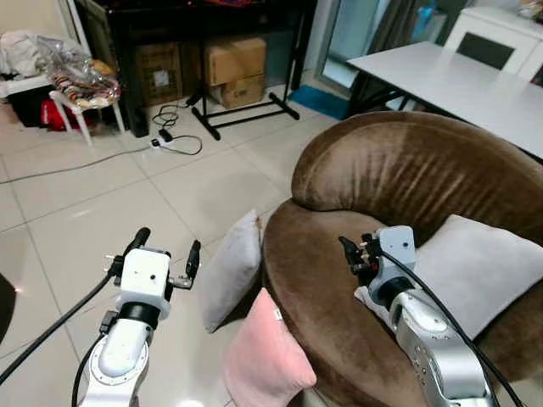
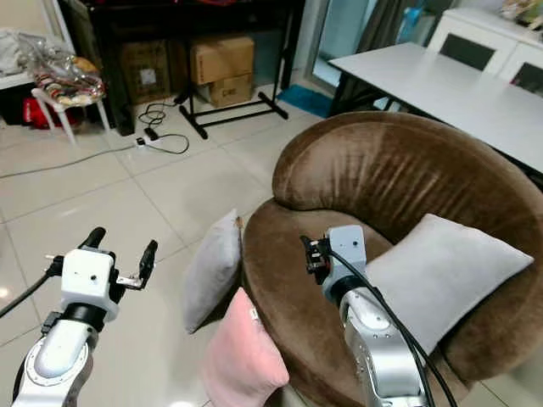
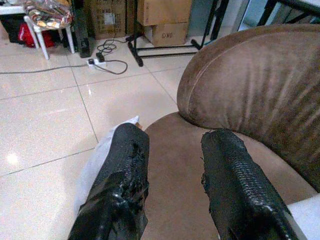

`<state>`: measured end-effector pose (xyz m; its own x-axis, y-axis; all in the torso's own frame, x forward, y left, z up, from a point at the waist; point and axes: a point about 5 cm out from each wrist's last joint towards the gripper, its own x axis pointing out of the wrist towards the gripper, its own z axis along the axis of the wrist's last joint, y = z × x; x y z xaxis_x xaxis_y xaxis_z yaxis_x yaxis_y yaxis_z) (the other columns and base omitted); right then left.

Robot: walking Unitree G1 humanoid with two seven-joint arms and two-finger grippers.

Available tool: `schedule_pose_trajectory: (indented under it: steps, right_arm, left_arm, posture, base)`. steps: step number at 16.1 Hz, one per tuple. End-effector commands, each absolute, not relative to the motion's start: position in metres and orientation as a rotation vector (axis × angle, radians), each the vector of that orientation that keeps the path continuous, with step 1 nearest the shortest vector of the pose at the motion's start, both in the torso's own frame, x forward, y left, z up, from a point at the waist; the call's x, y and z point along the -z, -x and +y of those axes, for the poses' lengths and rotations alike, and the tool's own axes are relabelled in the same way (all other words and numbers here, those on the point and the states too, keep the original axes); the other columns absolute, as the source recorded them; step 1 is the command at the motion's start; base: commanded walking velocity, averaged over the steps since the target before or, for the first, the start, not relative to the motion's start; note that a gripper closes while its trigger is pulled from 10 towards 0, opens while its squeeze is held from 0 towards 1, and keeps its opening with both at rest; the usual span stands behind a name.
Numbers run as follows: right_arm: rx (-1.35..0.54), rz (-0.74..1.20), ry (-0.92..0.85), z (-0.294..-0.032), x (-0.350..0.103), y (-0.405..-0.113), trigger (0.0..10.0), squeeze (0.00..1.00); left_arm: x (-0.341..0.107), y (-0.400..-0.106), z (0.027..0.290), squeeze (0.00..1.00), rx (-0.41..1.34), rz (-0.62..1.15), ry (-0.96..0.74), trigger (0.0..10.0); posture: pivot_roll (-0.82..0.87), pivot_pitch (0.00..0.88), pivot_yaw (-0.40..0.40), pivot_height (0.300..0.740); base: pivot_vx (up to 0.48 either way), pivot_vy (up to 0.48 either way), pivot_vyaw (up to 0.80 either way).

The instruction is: Move the pillow to the sofa from floor

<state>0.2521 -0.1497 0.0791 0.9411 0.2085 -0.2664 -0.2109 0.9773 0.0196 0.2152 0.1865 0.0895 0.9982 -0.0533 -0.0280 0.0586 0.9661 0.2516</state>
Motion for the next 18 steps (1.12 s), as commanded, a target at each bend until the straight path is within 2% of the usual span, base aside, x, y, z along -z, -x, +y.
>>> schedule_pose_trajectory:
  steps: [1,12,15,18]
  right_arm:
    - [-0.192,0.285,0.009,-0.1601,-0.0738,-0.2501,10.0,0.00]
    - [-0.224,0.313,0.052,-0.1588,-0.0680,-0.2527,10.0,0.00]
    - [-0.217,0.313,0.075,-0.1609,-0.0686,-0.2541,10.0,0.00]
    - [-0.240,0.304,0.127,-0.1598,-0.0709,-0.2550,10.0,0.00]
  left_arm:
    - [-0.0852,-0.2131,0.1836,0.00,0.052,0.032,-0.254,10.0]
    - [-0.0828,-0.2085,0.1842,0.00,0.017,0.018,-0.284,10.0]
    - [-0.0840,-0.2085,0.1839,0.00,0.032,0.009,-0.276,10.0]
    - [-0.0847,-0.2087,0.1833,0.00,0.033,0.006,-0.269,10.0]
  posture:
    - [0.02,0.000,-0.103,0.700]
    - [0.03,0.014,-0.118,0.600]
    - [0.02,0.023,-0.113,0.600]
    - [0.02,0.028,-0.111,0.600]
  base:
    - [0.000,0.000,0.00]
    - [0.000,0.000,0.00]
    - [0.000,0.000,0.00]
    - [0.294,0.000,0.27]
